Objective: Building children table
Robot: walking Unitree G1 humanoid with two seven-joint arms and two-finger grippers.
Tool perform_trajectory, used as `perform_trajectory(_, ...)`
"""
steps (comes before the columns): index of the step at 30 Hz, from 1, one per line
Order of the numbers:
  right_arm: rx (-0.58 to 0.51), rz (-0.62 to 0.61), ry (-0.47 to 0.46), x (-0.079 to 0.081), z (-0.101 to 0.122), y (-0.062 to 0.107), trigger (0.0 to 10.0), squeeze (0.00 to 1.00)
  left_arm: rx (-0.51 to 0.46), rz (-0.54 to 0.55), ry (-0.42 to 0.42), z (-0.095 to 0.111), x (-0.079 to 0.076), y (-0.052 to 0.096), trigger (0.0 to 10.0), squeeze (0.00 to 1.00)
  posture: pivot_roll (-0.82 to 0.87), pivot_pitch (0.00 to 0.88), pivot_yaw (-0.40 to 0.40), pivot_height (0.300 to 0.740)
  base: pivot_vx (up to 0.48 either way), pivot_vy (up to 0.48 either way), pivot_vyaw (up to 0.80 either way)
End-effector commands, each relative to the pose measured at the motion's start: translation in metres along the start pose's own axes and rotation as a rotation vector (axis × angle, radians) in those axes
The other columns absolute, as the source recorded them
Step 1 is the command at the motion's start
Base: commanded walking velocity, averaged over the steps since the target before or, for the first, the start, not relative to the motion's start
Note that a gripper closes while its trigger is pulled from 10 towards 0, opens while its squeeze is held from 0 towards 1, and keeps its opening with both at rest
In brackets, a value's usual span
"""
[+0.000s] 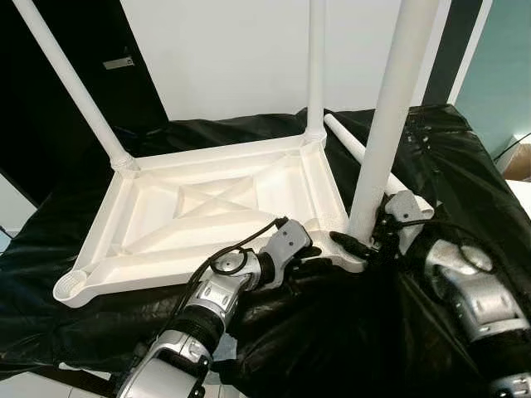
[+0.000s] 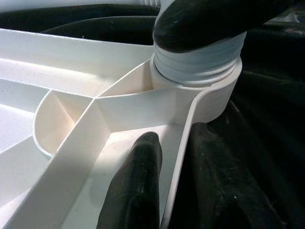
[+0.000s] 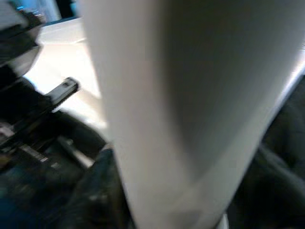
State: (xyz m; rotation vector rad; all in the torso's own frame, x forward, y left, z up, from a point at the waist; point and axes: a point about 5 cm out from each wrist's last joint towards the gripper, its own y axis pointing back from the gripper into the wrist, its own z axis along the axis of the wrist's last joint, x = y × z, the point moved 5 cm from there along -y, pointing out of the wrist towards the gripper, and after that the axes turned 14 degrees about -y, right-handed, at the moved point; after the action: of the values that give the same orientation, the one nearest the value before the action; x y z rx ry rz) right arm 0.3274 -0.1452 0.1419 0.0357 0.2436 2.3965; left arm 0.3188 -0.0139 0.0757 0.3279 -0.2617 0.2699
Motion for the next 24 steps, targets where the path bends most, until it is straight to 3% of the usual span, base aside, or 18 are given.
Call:
perform_trajectory(1,0.073,0.029,-0.058,-0.006,-0.01,0.007,0.0,0.0,0.085,-0.047,0.085,-0.03,-0.019,0.005,10.0,0.0,-0.09,0.0,0.088,0.74,0.0,0.0,0.0)
perform_trajectory(7,0.085,0.037,-0.102,-0.009,-0.011,0.008,0.0,0.0,0.084,-0.042,0.088,-0.03,-0.019,0.006,10.0,0.0,-0.09,0.0,0.086,0.74,0.0,0.0,0.0)
perform_trajectory(12,-0.02,-0.22,-0.157,-0.027,-0.017,0.003,0.0,0.0,0.083,-0.036,0.091,-0.03,-0.019,0.006,10.0,0.0,-0.08,0.0,0.081,0.74,0.0,0.0,0.0)
perform_trajectory(16,-0.115,-0.372,-0.223,-0.013,-0.026,-0.001,0.0,0.0,0.084,-0.036,0.093,-0.031,-0.02,0.006,10.0,0.0,-0.08,0.0,0.084,0.74,0.0,0.0,0.0)
perform_trajectory(19,-0.137,-0.407,-0.229,-0.003,-0.029,-0.003,0.0,0.0,0.085,-0.039,0.093,-0.031,-0.021,0.006,10.0,0.0,-0.08,0.0,0.089,0.74,0.0,0.0,0.0)
perform_trajectory(24,-0.201,-0.525,-0.177,0.003,-0.024,0.0,0.0,0.0,0.09,-0.041,0.091,-0.032,-0.02,0.007,10.0,0.0,-0.08,0.0,0.092,0.74,0.0,0.0,0.0)
